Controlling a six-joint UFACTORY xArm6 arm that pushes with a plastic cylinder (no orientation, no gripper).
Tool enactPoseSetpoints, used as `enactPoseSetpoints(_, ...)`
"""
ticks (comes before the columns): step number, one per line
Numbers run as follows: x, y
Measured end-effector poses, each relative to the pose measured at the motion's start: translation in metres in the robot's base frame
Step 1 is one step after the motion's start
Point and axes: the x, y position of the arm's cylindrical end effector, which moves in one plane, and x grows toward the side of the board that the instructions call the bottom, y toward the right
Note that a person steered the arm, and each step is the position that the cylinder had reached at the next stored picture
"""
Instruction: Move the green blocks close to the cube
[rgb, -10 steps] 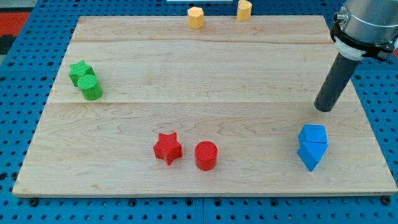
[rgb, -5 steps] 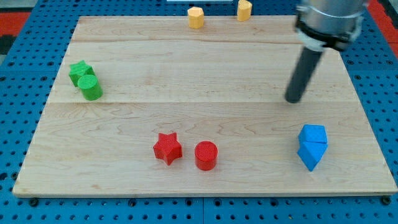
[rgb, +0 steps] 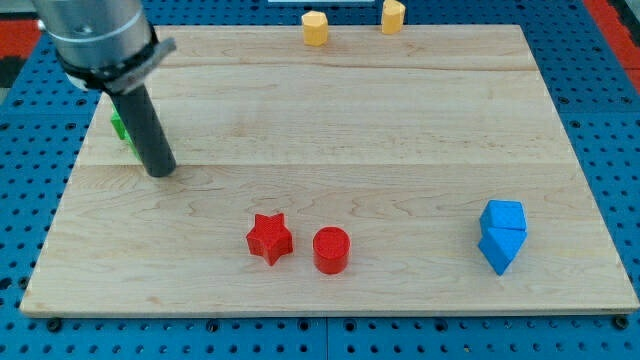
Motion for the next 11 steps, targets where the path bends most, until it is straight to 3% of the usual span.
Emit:
enactPoseSetpoints(2, 0.016, 0.044)
enactPoseSetpoints(4, 0.029, -0.009)
enactPoseSetpoints(6, -0.031, -0.112)
enactPoseSetpoints(8, -0.066, -0.022)
enactPoseSetpoints(9, -0.033, -0.025)
enactPoseSetpoints(10, -0.031, -0.096)
enactPoseSetpoints(11, -0.005, -0.027)
